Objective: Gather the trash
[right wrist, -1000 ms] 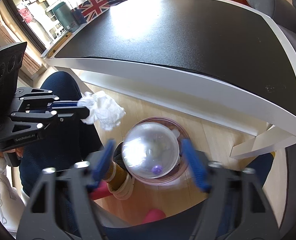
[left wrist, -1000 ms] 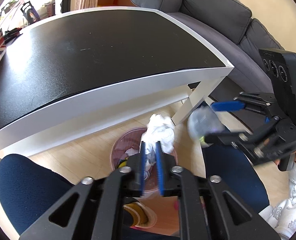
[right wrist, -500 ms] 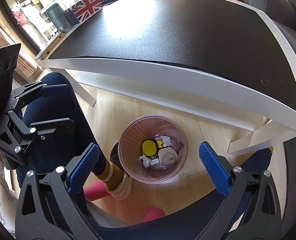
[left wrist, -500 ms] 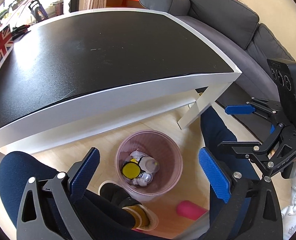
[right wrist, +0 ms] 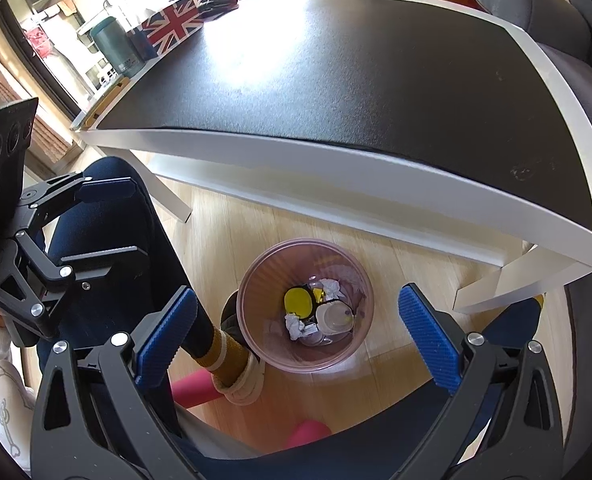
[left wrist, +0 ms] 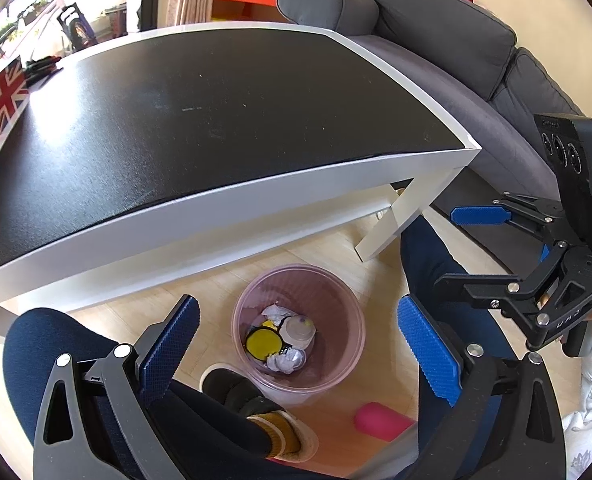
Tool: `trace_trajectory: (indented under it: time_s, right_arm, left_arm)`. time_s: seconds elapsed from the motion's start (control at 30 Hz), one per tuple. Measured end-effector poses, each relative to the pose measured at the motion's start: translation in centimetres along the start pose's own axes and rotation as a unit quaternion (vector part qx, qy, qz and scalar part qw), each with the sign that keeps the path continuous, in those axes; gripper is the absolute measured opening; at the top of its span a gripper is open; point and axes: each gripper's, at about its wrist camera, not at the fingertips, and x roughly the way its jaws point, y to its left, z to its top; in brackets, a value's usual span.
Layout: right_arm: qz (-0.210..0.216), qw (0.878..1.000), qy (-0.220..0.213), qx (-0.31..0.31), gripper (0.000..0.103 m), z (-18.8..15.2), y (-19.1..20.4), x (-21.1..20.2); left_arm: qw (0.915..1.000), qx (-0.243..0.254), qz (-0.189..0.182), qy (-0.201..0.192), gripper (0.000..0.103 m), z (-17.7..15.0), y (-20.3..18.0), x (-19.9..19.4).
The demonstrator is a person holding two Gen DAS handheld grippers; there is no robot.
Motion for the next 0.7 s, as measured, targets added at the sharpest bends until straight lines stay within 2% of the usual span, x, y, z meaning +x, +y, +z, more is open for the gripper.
trace_trajectory:
  time_s: [0.3,0.7]
  right_arm:
    - [-0.014,0.999,-0.043,0.005,0.1,2.4,-0.5,-2.9]
    - [-0.047,0.992,-0.115,0.004,0.1,7.3,-1.2,-7.5]
  left_arm:
    - [0.9993,-0.014,0.015,-0.031,0.096,2.0,1.2,-2.4]
    - [0.9949,0.002,0.053,-0.086,0.096,6.5,2.2,-6.1]
